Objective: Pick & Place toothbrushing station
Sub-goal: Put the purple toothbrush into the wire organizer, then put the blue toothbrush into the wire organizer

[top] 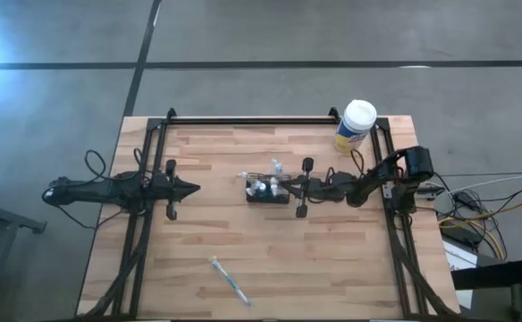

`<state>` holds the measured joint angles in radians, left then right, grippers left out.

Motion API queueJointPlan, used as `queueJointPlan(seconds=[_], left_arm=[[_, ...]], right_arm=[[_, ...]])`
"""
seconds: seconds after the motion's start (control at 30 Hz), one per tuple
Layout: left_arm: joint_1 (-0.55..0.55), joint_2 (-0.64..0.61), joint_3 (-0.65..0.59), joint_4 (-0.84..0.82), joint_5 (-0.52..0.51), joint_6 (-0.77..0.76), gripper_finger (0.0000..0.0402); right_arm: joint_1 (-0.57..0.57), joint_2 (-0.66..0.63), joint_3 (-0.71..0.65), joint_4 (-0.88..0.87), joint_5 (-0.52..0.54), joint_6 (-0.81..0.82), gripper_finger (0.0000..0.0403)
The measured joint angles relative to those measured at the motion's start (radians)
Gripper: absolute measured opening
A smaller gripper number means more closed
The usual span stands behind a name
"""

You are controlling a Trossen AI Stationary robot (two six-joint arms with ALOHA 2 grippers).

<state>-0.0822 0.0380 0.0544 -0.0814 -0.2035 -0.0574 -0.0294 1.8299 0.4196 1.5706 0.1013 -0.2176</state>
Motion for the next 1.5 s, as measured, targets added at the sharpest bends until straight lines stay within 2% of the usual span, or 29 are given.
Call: queueJointPlan(seconds=[0.33,0.63,0.9,1.0,1.2,1.37,1.5], left_arm=[[0.000,0.000,0.000,0.002,0.000,-0.004,0.0012],[0.000,0.000,0.000,0.004,-0.003,-0.011,0.0012],[0.000,0.000,0.000,0.006,-0.003,-0.020,0.0012],[0.000,0.000,0.000,0.006,-0.003,-0.023,0.0012],[0.000,0.000,-0.004,0.012,0.002,-0.025,0.0012],[0.000,0.000,-0.005,0.013,0.002,-0.026,0.0012],[0.000,0.000,-0.005,0.012,0.002,-0.022,0.0012]], right_arm=[[0.061,-0.002,-0.091,-0.009,0.168,0.053,0.0008],[0.062,-0.002,-0.072,-0.145,0.171,0.122,0.0008],[0.062,-0.013,-0.061,-0.165,0.156,0.154,0.0014],[0.065,-0.027,-0.062,-0.186,0.154,0.178,0.0037],[0.066,-0.087,-0.062,-0.224,0.153,0.212,0.0112],[0.066,-0.198,-0.066,-0.305,0.156,0.211,0.0162],[0.068,-0.320,-0.065,-0.462,0.162,0.229,0.0182]])
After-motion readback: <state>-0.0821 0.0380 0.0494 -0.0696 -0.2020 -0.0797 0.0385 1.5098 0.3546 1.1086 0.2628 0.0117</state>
